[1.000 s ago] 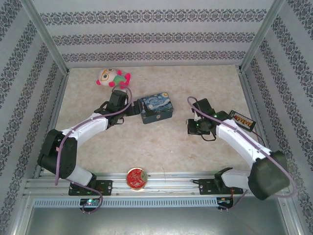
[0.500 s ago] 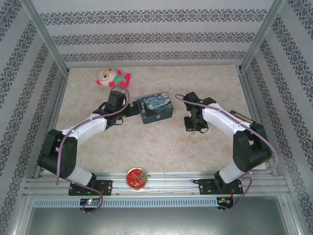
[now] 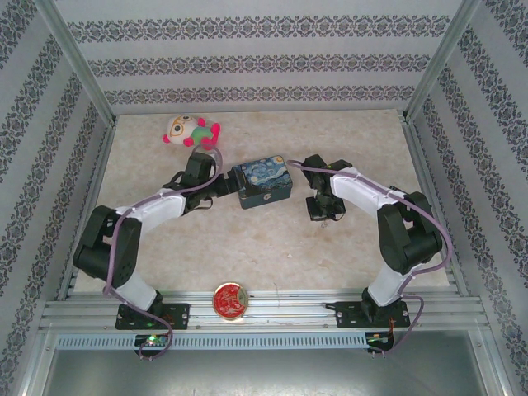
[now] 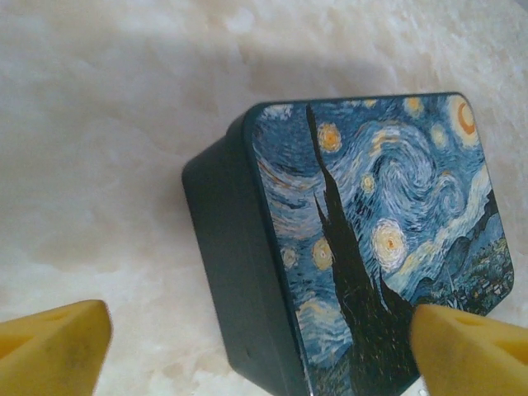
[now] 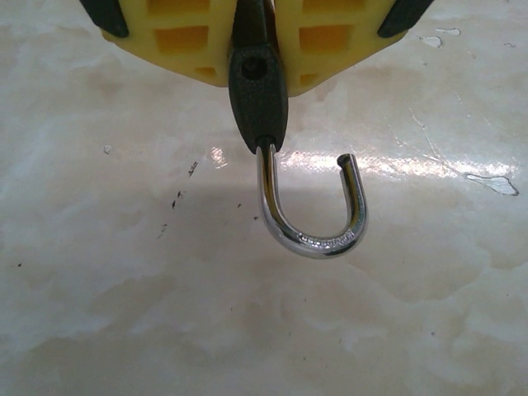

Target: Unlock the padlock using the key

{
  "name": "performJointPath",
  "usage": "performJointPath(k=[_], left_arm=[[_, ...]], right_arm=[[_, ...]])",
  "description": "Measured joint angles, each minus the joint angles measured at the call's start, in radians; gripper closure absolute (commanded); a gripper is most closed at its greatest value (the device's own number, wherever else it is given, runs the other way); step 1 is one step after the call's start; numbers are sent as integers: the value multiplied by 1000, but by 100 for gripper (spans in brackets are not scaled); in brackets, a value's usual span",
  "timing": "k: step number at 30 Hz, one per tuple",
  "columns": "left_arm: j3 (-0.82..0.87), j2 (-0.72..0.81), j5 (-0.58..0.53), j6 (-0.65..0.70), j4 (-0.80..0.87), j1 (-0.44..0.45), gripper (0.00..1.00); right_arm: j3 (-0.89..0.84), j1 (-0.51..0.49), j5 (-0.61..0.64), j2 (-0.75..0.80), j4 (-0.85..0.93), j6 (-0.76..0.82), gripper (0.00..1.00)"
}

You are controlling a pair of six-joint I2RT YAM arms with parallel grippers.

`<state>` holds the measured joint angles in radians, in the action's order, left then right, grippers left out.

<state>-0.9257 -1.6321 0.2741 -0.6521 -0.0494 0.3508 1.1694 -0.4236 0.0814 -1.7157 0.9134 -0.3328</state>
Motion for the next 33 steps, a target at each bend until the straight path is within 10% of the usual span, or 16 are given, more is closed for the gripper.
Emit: performJointPath(k=[17,33], left_arm=[[-185,-229,172,-40,-102,-6,31],[-150,-240,216,-114,-176,-6,22]], right_arm=[[0,-6,23,-2,12,-1,99],[35,-18,74,-107,22,-32,96]])
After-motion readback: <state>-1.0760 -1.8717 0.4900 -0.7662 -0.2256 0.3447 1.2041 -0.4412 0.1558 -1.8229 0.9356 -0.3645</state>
